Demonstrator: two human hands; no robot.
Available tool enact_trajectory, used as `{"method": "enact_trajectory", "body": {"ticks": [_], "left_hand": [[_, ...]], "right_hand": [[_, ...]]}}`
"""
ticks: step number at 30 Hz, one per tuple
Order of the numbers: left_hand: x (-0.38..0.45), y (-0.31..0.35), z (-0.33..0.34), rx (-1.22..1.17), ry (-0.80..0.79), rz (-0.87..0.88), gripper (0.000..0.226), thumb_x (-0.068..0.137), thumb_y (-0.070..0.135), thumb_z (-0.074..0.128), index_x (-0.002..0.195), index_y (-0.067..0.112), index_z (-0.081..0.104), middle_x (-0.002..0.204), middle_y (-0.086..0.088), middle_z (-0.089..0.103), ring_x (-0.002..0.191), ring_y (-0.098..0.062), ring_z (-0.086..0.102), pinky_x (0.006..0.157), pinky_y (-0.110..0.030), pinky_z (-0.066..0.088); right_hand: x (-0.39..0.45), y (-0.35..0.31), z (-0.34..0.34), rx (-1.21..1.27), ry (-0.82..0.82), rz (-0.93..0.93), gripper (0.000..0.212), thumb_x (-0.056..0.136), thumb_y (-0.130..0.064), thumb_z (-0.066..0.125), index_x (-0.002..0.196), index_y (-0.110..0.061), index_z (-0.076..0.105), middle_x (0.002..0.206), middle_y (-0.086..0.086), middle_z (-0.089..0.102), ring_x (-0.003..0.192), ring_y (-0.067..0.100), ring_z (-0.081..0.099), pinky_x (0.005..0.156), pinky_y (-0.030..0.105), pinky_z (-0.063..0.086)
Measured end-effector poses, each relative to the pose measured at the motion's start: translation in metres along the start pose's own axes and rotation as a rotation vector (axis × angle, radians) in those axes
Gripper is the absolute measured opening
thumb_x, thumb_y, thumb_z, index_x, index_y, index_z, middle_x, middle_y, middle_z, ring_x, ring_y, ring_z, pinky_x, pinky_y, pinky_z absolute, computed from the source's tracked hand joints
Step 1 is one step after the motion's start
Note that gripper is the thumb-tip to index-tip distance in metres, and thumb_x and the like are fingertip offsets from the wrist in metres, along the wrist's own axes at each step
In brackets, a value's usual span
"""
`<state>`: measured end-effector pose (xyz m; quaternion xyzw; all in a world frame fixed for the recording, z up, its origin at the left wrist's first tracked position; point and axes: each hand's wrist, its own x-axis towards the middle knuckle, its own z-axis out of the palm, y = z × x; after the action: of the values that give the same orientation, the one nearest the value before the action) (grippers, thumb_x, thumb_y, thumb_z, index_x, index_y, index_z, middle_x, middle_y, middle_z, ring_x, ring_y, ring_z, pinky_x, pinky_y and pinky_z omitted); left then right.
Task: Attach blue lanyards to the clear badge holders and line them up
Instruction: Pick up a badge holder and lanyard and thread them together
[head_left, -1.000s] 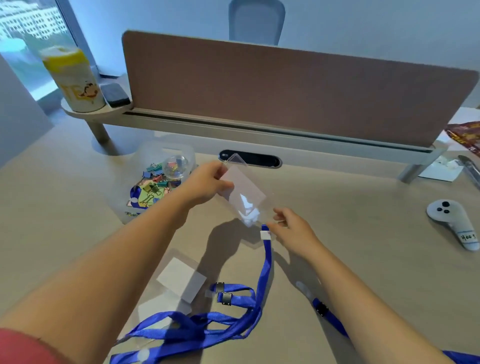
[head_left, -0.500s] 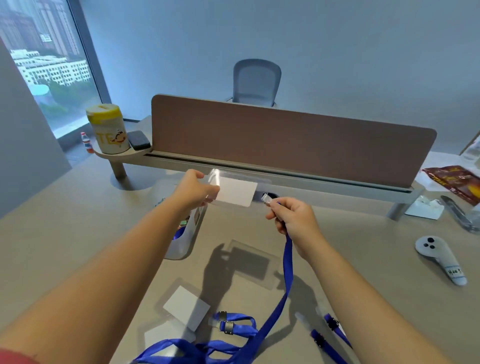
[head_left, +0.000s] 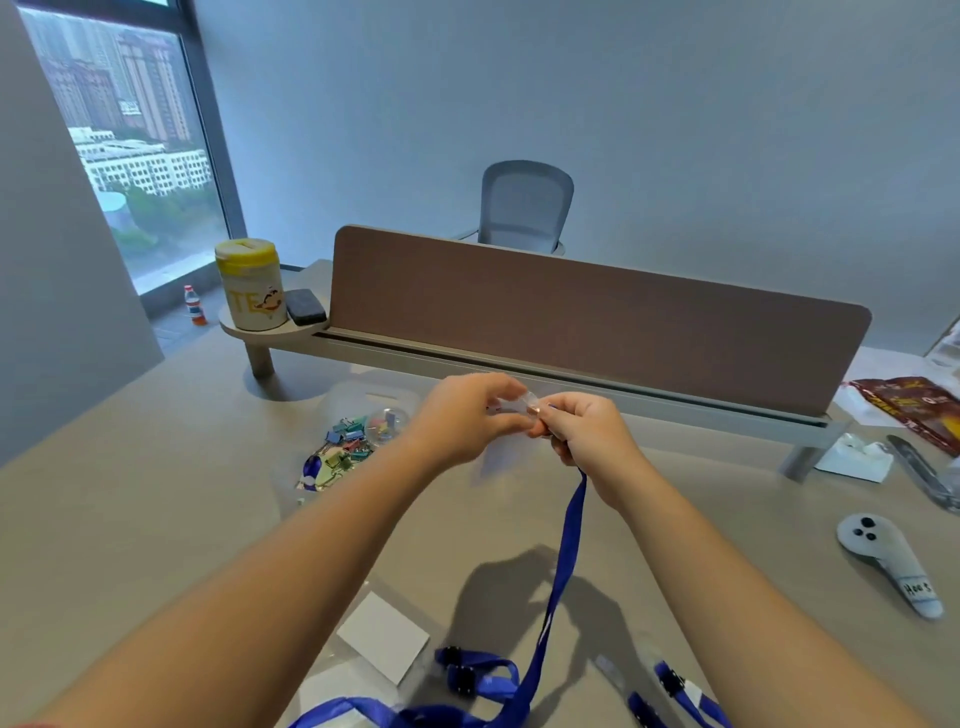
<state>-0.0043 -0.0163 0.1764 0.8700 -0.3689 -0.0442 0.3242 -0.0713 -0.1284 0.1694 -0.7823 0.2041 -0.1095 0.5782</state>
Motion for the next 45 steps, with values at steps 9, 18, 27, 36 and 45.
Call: {"method": "enact_trajectory", "body": {"ticks": [9, 18, 27, 36, 45], "left_hand": [[0.004, 0.003, -0.001, 0.414, 0.028, 0.265, 0.030, 0.090, 0.027, 0.049, 0.115, 0.012, 0.057, 0.120, -0.006, 0.061, 0.107, -0.018, 0.055, 0.090, -0.024, 0.045], [0.012, 0.006, -0.006, 0.404, -0.151, 0.128, 0.030, 0.089, 0.024, 0.053, 0.116, 0.014, 0.061, 0.117, -0.006, 0.065, 0.102, -0.021, 0.060, 0.090, -0.028, 0.048], [0.006, 0.000, -0.009, -0.007, -0.086, -0.004, 0.026, 0.085, 0.016, 0.056, 0.104, 0.002, 0.066, 0.106, -0.018, 0.068, 0.088, -0.020, 0.057, 0.083, -0.026, 0.046], [0.008, -0.001, 0.000, 0.017, 0.029, 0.031, 0.026, 0.090, 0.018, 0.050, 0.108, 0.005, 0.064, 0.110, -0.014, 0.067, 0.100, -0.024, 0.059, 0.085, -0.029, 0.048], [0.012, 0.000, 0.007, -0.595, 0.057, -0.081, 0.020, 0.089, 0.006, 0.049, 0.093, -0.008, 0.064, 0.068, 0.001, 0.058, 0.065, -0.006, 0.055, 0.053, -0.005, 0.049]], "right_hand": [[-0.004, -0.002, -0.006, -0.128, -0.056, -0.026, 0.027, 0.094, -0.014, 0.046, 0.070, -0.017, 0.059, 0.061, -0.001, 0.056, 0.053, 0.007, 0.039, 0.053, 0.016, 0.032], [-0.001, 0.006, -0.005, -0.224, -0.068, -0.088, 0.017, 0.089, -0.009, 0.049, 0.078, -0.008, 0.061, 0.059, -0.001, 0.048, 0.056, 0.010, 0.039, 0.055, 0.021, 0.034], [0.000, 0.005, -0.001, -0.188, -0.090, -0.116, 0.026, 0.089, -0.017, 0.055, 0.064, -0.021, 0.056, 0.062, -0.002, 0.048, 0.060, 0.011, 0.040, 0.059, 0.022, 0.037], [0.007, 0.005, 0.005, -0.079, 0.030, -0.052, 0.023, 0.085, -0.012, 0.055, 0.062, -0.016, 0.057, 0.056, 0.003, 0.043, 0.052, 0.011, 0.032, 0.051, 0.024, 0.028], [0.004, -0.002, 0.003, -0.027, 0.054, -0.134, 0.027, 0.089, -0.015, 0.052, 0.062, -0.018, 0.050, 0.055, -0.003, 0.045, 0.053, 0.008, 0.036, 0.052, 0.022, 0.032]]}}
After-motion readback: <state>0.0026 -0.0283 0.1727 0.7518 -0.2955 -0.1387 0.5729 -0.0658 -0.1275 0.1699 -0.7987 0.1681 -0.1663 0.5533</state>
